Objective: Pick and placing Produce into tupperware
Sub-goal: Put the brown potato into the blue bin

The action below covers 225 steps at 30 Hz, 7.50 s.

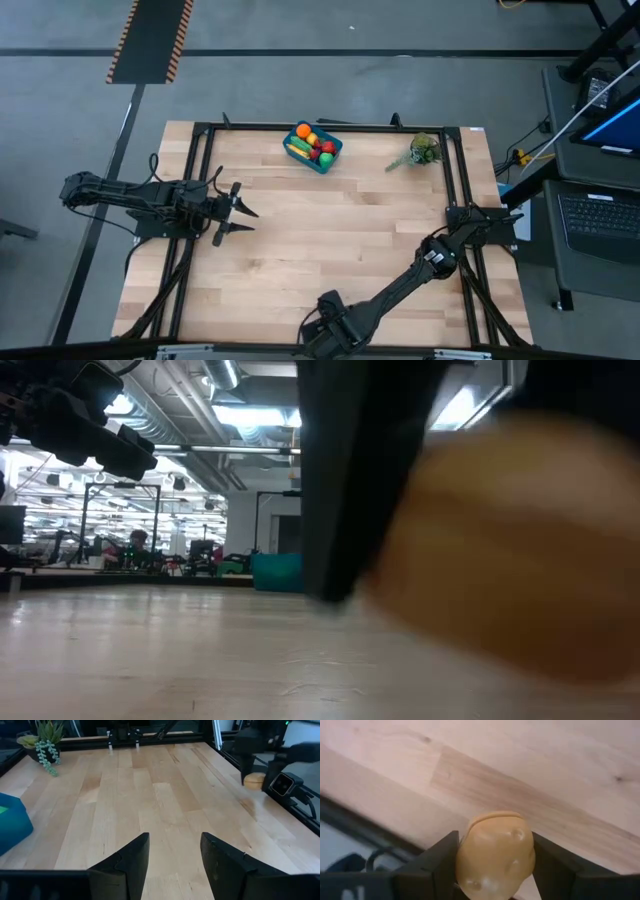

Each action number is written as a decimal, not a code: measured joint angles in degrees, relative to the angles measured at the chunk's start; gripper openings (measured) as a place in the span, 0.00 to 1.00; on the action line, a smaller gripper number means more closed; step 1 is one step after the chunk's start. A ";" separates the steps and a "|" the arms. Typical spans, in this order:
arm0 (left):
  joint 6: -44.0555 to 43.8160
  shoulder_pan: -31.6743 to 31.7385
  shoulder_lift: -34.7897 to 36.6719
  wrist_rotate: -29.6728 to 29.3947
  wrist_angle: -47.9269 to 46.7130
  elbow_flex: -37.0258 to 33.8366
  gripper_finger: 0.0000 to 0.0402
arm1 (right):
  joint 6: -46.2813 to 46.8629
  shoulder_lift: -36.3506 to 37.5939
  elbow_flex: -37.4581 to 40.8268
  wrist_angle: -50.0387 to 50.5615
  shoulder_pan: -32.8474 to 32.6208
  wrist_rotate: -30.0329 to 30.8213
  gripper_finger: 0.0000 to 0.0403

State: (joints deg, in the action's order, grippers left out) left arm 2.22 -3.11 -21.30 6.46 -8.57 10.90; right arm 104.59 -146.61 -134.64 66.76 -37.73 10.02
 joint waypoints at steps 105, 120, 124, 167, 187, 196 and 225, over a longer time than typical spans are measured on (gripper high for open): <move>4.41 -0.02 0.00 -0.02 -1.44 0.00 0.42 | -24.30 7.87 0.08 21.71 19.61 60.78 0.52; 5.25 -0.02 -0.01 -0.01 -3.44 0.00 0.42 | -29.39 7.87 0.08 14.98 29.25 60.36 0.52; 6.67 -0.02 -0.01 -0.02 -3.43 0.00 0.42 | -34.74 7.87 0.08 11.33 32.00 59.97 0.52; 5.85 0.00 0.00 -0.01 -6.26 0.00 0.42 | -91.86 7.91 0.08 -19.81 53.61 10.32 0.52; 4.30 -0.02 0.00 -0.02 -6.28 0.00 0.42 | -103.50 8.81 0.08 -8.91 57.60 -0.52 0.52; 3.87 0.00 0.00 -0.04 -6.10 0.00 0.42 | -108.28 10.75 -0.27 -4.40 58.45 -1.49 0.52; 3.91 -0.02 0.00 -2.86 -5.99 0.00 0.42 | -111.02 11.12 0.79 -13.66 63.78 -11.40 0.52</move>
State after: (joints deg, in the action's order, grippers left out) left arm 6.13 -3.14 -21.30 3.60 -14.57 10.90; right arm -6.43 -135.49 -133.86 53.10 26.04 -1.38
